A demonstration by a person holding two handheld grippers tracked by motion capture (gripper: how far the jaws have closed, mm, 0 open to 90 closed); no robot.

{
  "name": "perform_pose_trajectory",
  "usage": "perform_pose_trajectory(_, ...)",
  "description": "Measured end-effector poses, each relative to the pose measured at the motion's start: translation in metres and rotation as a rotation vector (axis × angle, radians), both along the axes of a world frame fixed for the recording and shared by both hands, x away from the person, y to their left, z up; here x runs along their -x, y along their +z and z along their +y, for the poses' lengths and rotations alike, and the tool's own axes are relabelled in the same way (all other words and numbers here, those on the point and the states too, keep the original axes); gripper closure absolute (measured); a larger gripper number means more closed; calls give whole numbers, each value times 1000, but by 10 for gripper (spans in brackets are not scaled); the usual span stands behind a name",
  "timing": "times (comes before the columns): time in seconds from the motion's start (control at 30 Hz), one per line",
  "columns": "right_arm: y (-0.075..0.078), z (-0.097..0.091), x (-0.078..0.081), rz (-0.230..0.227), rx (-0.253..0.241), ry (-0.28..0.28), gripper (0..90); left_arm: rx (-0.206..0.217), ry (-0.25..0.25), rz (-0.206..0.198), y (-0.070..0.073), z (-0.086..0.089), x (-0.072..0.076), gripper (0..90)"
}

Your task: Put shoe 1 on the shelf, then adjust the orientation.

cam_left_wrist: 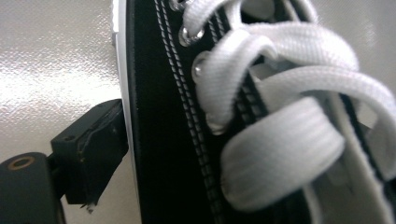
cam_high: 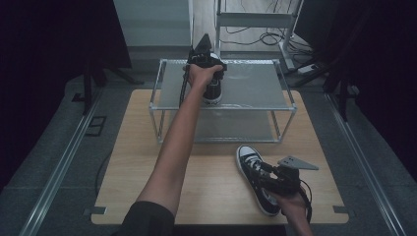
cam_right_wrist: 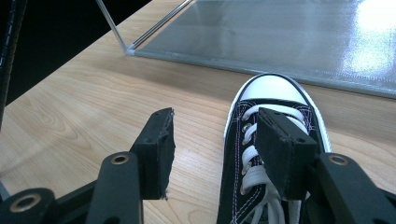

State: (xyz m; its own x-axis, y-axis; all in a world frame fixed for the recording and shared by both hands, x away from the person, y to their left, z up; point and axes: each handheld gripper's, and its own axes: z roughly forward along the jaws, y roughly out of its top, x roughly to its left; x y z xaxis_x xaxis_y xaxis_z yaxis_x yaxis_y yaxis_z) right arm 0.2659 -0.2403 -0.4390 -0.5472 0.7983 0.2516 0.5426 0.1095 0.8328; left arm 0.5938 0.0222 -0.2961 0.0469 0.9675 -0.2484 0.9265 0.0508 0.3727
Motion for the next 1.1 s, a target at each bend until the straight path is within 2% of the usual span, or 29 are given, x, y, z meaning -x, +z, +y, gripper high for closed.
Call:
perform_pose_trajectory(0.13,1,0,0,1,-1,-1,472,13,-7,-21,2,2,2,110)
perform_pose_trajectory(0.3,1,0,1,-3,-1,0,472,14,-34,-75,9,3,8,116)
perform_pose_trajectory(0.4,2,1,1,-4,1,0,472,39,-56,-113,16,6,14,119)
perform_pose_trajectory(0.57,3,1,3,-4,4,7,499,87,-143,-200,35,11,34,143)
perform_pose_trajectory(0.73,4,2,6,-7,9,35,620,114,-225,-272,47,20,57,148)
perform_pose_trajectory(0.83,5,4,9,-9,21,57,716,133,-265,-283,49,28,71,150)
perform_pose_trajectory(0.9,6,7,13,-8,35,74,749,132,-284,-286,48,32,77,150)
perform_pose_trajectory(0.97,5,12,24,-7,51,104,788,136,-290,-283,46,39,83,150)
perform_pose_trajectory(1.1,0,15,35,-3,80,124,820,146,-302,-294,43,52,92,150)
